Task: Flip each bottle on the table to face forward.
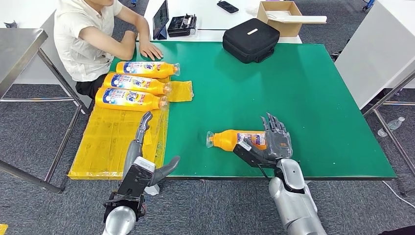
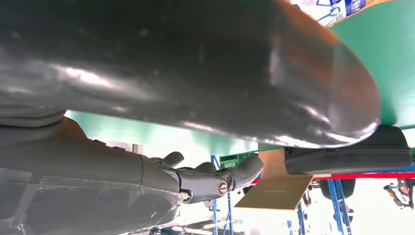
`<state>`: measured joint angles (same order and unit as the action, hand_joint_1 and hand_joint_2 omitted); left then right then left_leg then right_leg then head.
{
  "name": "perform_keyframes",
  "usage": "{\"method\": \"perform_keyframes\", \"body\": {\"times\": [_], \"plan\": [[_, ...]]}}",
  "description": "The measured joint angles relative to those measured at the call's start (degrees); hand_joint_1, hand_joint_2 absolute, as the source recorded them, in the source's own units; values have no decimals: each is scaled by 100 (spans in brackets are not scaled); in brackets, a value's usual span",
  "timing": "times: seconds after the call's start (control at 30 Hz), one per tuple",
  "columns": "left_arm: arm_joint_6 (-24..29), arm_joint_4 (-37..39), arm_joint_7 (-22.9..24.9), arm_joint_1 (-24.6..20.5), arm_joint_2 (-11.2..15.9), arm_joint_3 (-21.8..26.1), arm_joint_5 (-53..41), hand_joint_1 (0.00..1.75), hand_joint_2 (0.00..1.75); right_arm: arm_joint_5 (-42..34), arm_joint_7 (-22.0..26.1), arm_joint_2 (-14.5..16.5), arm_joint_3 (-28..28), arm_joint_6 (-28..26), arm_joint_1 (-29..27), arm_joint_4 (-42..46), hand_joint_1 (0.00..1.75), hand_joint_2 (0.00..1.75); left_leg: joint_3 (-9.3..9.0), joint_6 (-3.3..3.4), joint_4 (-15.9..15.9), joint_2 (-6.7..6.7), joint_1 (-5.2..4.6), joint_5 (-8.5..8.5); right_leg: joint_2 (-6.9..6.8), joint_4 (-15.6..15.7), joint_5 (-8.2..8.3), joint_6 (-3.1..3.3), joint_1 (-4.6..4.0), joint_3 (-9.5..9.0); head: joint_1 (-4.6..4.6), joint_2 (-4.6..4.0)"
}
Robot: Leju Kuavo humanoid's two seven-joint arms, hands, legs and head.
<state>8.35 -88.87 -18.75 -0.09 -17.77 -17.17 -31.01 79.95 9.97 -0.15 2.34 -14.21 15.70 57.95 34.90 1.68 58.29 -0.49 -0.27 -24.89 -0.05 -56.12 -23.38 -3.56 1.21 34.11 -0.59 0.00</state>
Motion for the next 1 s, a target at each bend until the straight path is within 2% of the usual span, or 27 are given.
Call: {"method": "perform_keyframes", "body": {"times": [0.77, 0.9, 0.97, 1.0], "plan": [[0, 0, 0, 0, 0, -1, 0, 0, 175, 0, 0, 0, 10, 0, -1, 13, 0, 0, 0, 0, 0, 0, 0, 0, 0, 0, 0, 0, 0, 0, 0, 0], [1, 0, 3, 0, 2, -1, 1, 0, 175, -13, 6, 1, 11, 7, -2, 14, 0, 175, 1, 0, 0, 0, 0, 0, 0, -1, 0, 0, 0, -1, 0, 0], [39, 0, 145, 13, 7, 10, 80, 0, 175, -337, 200, 129, 1, 273, -121, 245, 0, 175, 1, 0, -1, -3, 3, 0, -3, -2, -1, 1, -3, -6, -5, 0], [80, 3, 302, 34, 10, 42, 167, 0, 175, -779, 396, 306, -13, 598, -301, 627, 0, 175, 2, -3, -1, -4, 8, -2, -3, -3, -3, 2, -6, -7, -9, 0]]}}
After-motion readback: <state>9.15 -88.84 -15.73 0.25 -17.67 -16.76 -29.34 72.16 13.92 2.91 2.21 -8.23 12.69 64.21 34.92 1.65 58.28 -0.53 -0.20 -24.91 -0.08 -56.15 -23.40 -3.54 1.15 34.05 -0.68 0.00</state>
